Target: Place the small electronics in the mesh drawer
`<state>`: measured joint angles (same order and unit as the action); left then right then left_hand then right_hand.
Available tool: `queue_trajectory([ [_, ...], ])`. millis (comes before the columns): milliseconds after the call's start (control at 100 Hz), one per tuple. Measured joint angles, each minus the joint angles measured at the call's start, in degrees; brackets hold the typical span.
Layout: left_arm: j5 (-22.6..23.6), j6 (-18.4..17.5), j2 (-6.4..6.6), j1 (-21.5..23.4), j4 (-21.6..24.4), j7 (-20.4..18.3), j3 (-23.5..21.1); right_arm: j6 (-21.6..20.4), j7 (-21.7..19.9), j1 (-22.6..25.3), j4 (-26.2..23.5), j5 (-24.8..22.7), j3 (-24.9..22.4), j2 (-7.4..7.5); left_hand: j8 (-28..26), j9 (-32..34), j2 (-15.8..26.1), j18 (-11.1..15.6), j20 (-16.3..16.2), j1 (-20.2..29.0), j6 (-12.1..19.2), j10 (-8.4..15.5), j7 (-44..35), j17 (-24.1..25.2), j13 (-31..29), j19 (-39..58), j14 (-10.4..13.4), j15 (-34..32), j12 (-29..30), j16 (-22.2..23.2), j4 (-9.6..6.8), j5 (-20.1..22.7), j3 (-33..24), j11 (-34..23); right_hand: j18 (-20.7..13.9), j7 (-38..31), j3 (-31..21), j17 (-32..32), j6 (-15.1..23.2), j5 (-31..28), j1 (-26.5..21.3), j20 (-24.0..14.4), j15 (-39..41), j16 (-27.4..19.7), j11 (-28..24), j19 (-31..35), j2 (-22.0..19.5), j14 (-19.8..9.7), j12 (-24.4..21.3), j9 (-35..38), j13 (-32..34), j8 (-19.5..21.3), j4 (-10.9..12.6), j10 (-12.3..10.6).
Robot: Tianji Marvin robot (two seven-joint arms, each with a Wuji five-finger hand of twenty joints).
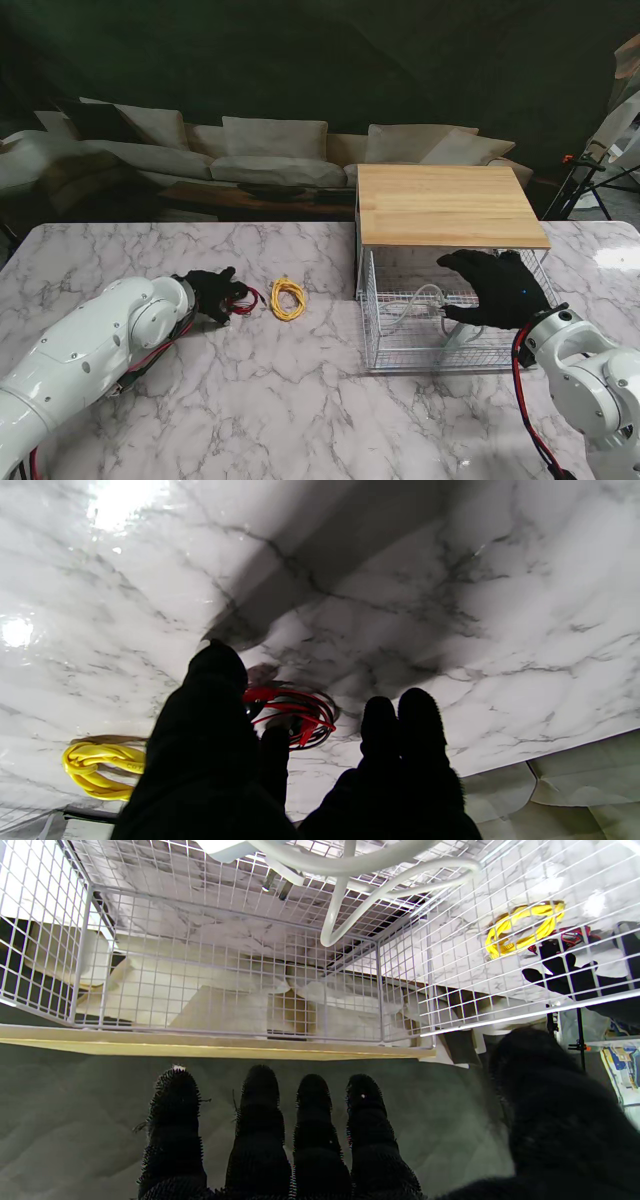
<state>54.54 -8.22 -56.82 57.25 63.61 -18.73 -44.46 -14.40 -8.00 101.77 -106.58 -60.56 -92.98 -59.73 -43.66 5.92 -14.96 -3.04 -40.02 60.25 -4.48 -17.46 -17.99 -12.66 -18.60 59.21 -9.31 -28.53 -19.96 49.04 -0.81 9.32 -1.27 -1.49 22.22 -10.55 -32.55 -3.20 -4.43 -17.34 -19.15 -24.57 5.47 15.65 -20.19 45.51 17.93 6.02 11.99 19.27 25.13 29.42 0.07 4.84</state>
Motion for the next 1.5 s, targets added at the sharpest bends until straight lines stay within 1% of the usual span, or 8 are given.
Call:
queue_trajectory([
  [230,-0.6,0.14,0.01,-1.29,-0.68,1.0,2.03,0.24,1.11,-0.09,0.51,0.16,0.46,-0.07,-4.66,0.0,0.81,0.16,-3.18,1.12,0.32,0.04,-12.08,-0.99,0.0,4.35,0.08,-2.05,-3.95,3.25,0.0,0.55,-0.07,-0.75,0.0,-0.01,-0.07,0.0,0.01,0.0,0.01,0.0,0.0,0.0,0.0,0.0,-0.41,0.0,0.0,0.0,0.0,0.0,0.0,0.0],
  [440,-1.21,0.21,-0.13,-1.74,-1.4,1.22,2.94,0.69,1.65,-0.15,0.78,0.25,0.77,-0.18,-20.21,1.85,-0.16,0.03,-3.85,3.06,4.22,1.36,-32.42,-0.68,0.06,4.37,0.08,-2.06,-8.37,3.51,0.11,6.34,-0.25,-2.98,0.0,-0.02,1.08,0.0,0.01,0.0,0.01,0.0,0.0,0.0,0.0,0.0,-0.36,0.0,0.0,0.0,0.01,-0.01,-0.01,0.0],
  [570,-1.21,0.21,-0.16,-1.43,-1.39,1.62,2.55,0.78,2.13,-0.19,0.95,0.5,0.91,-0.24,-26.72,7.5,-0.16,-0.15,-3.87,4.46,4.27,1.71,-39.01,-0.71,-0.28,4.38,0.08,-2.06,-14.67,3.54,0.15,7.0,-0.03,-9.51,0.01,-0.02,1.25,0.04,0.01,0.0,0.01,0.0,0.0,0.0,0.0,0.0,-1.03,0.0,0.0,0.0,0.01,-0.01,-0.01,0.0],
  [710,-2.28,0.82,-0.24,-0.88,-1.03,1.52,1.85,0.94,2.58,-0.21,1.03,0.78,1.02,-0.32,-32.05,15.23,-2.14,-1.46,-3.99,6.62,2.73,3.19,-42.53,-4.97,-10.19,4.38,0.61,-2.59,-18.87,3.57,0.19,10.34,0.12,-15.17,0.06,-0.03,1.25,0.05,0.02,0.0,0.01,0.02,0.0,0.0,0.0,0.0,-1.03,0.0,0.0,0.0,0.01,-0.01,-0.01,0.0],
  [830,-4.23,1.35,-0.38,-1.22,-1.0,1.57,2.03,1.27,3.11,-0.22,1.15,1.02,1.21,-0.39,-34.5,26.27,-5.99,-1.62,-3.86,8.1,1.18,2.49,-44.57,-12.01,-22.63,5.06,1.58,-2.3,-31.16,7.39,0.19,12.89,-0.77,-9.43,0.09,-0.72,1.25,0.06,0.02,0.0,0.01,0.03,0.0,0.0,0.0,0.0,-1.05,0.0,0.0,0.0,0.03,-0.01,-0.01,0.0],
  [920,-4.27,1.42,-0.62,-1.29,-0.93,1.64,1.62,1.48,3.27,-0.19,1.16,1.12,1.24,-0.45,-36.22,38.15,-7.88,-1.66,-3.78,8.13,0.66,4.14,-46.63,-17.44,-29.71,6.6,2.32,-2.18,-33.78,6.91,0.2,14.04,-2.6,-8.78,0.11,-0.72,1.24,0.06,0.02,0.0,0.0,0.04,0.0,0.0,0.0,0.0,-1.47,0.0,0.0,0.0,0.03,-0.02,-0.01,0.0],
  [1020,-4.12,1.42,-0.97,0.38,-0.2,1.51,-1.26,1.69,3.37,-0.12,1.16,1.26,1.24,-0.5,-38.16,45.03,-8.03,-1.67,-3.11,8.21,0.56,9.21,-49.12,-20.25,-33.15,7.33,3.04,-2.15,-32.38,4.16,0.21,15.16,-3.27,-10.51,0.22,-0.72,1.53,0.06,0.02,0.0,0.0,0.06,0.0,0.0,0.0,0.0,-1.47,0.0,0.0,0.0,0.04,-0.02,-0.01,0.0],
  [1500,4.33,-0.65,-0.69,13.75,16.72,-2.22,-19.3,0.79,5.01,0.67,0.0,2.16,0.37,-0.82,-38.57,48.57,-8.04,-1.34,-2.44,8.33,0.56,11.21,-49.61,-23.44,-36.07,7.37,3.85,-2.12,-30.27,-2.19,0.21,16.63,-3.46,-10.64,0.57,-1.5,2.25,0.06,0.02,-1.31,-0.01,0.13,0.0,0.0,0.0,0.0,-1.92,0.07,0.4,1.61,0.77,-0.71,-0.01,0.0],
])
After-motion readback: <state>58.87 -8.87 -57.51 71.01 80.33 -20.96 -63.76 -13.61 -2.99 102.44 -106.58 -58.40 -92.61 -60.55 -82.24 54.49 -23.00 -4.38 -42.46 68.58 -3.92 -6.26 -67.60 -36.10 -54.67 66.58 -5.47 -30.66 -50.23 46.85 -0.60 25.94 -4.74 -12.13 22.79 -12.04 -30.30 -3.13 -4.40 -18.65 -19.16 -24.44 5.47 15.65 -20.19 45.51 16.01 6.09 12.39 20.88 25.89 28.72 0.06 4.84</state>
